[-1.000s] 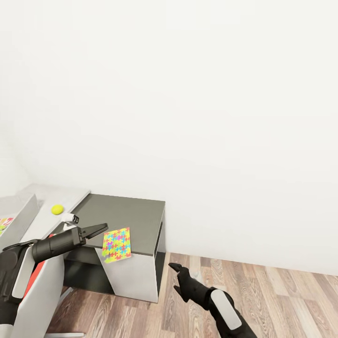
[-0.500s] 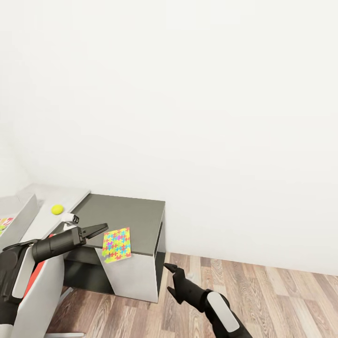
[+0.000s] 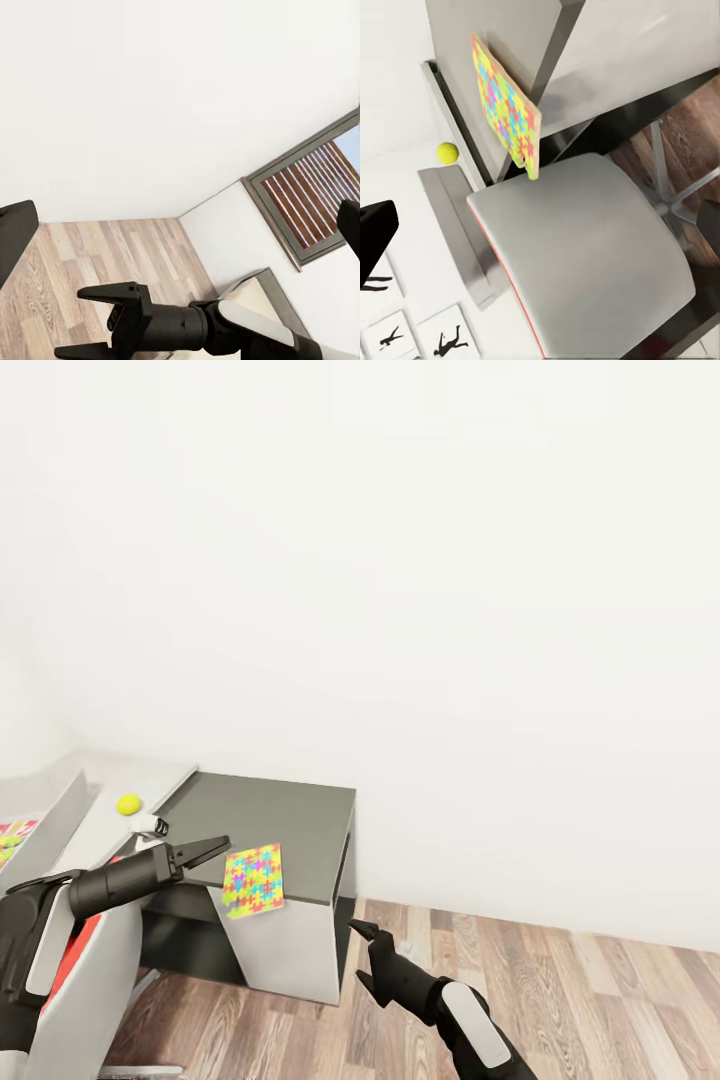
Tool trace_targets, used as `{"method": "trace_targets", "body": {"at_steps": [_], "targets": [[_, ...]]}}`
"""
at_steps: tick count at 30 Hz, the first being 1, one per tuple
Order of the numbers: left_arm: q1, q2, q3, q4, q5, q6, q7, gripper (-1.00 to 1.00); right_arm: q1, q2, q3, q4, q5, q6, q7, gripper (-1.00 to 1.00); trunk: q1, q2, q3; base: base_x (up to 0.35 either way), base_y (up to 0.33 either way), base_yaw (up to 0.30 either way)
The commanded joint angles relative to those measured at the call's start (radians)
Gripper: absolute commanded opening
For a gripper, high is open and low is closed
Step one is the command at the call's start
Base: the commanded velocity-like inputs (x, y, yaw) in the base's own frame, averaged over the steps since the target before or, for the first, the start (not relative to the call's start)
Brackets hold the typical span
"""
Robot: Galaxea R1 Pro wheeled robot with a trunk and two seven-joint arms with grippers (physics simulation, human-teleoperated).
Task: Put all the toys in the child's room - the three board games (two on the bed and one on the table), the two jigsaw puzzles on the table, and the tennis ball on the table - inside the toy box on the table in the child's room.
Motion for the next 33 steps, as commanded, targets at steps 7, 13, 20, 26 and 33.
{"method": "trace_targets", "body": {"at_steps": [7, 13, 20, 26, 33], "targets": [[-0.001, 0.0, 0.0, 0.0, 0.002, 0.007, -0.001, 1.0, -0.001, 0.0, 0.002, 0.001, 0.004, 0.002, 0.003, 1.0, 0.0, -0.002, 0.002, 0.0, 0.0, 0.254], [-0.001, 0.0, 0.0, 0.0, 0.002, 0.007, -0.001, 1.0, -0.001, 0.0, 0.0, 0.002, 0.002, 0.003, 0.003, 1.0, 0.0, -0.002, 0.003, 0.0, 0.0, 0.283], [-0.001, 0.0, 0.0, -0.007, 0.002, 0.009, -0.001, 1.0, -0.001, 0.0, 0.0, 0.002, 0.002, 0.004, 0.004, 1.0, 0.0, -0.002, 0.003, 0.0, 0.0, 0.138], [-0.001, 0.0, 0.0, -0.018, 0.002, 0.011, -0.001, 1.0, -0.001, 0.0, 0.001, 0.002, 0.002, 0.004, 0.004, 1.0, 0.0, -0.002, 0.004, 0.0, 0.0, 0.019], [-0.001, 0.0, 0.0, -0.02, 0.002, 0.011, -0.001, 1.0, -0.001, 0.0, 0.003, 0.002, 0.003, 0.004, 0.004, 1.0, 0.0, -0.002, 0.011, 0.0, 0.0, 0.131]]}}
